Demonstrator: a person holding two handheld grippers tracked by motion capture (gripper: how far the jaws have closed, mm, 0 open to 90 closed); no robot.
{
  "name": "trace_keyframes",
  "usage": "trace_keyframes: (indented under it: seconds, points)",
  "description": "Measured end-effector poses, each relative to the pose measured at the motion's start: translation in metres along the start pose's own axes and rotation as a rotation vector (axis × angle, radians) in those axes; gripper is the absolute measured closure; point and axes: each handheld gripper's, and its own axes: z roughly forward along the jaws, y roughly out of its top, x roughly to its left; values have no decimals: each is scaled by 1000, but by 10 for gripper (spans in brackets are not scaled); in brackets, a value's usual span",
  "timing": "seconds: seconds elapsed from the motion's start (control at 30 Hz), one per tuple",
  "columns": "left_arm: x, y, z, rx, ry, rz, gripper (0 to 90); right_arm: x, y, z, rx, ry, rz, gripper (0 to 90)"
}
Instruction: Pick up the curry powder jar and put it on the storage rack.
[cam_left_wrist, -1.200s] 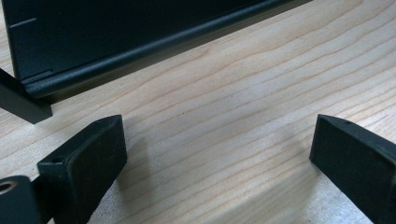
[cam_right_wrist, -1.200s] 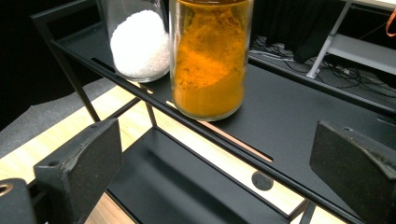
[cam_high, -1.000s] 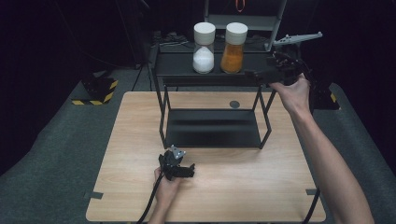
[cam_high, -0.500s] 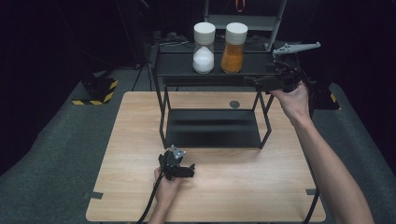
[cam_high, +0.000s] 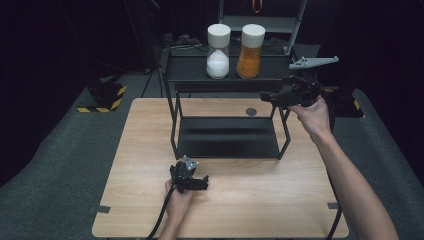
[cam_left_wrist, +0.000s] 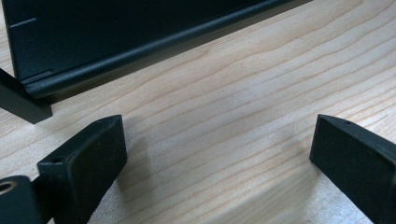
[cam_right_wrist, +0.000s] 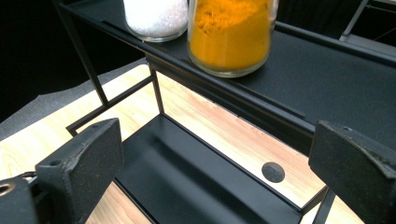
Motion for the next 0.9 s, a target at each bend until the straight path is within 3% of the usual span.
trace_keyframes:
  seconds: [0.3,0.6,0.9]
  points:
    - [0,0,0,2,-1,1,38,-3,-18,2,-6,2,26,31]
    - [0,0,0,1,-1,0,38,3,-34,9,22,-7,10,55]
    - [0,0,0,1,-1,0,38,5,-46,10,17,-10,16,58]
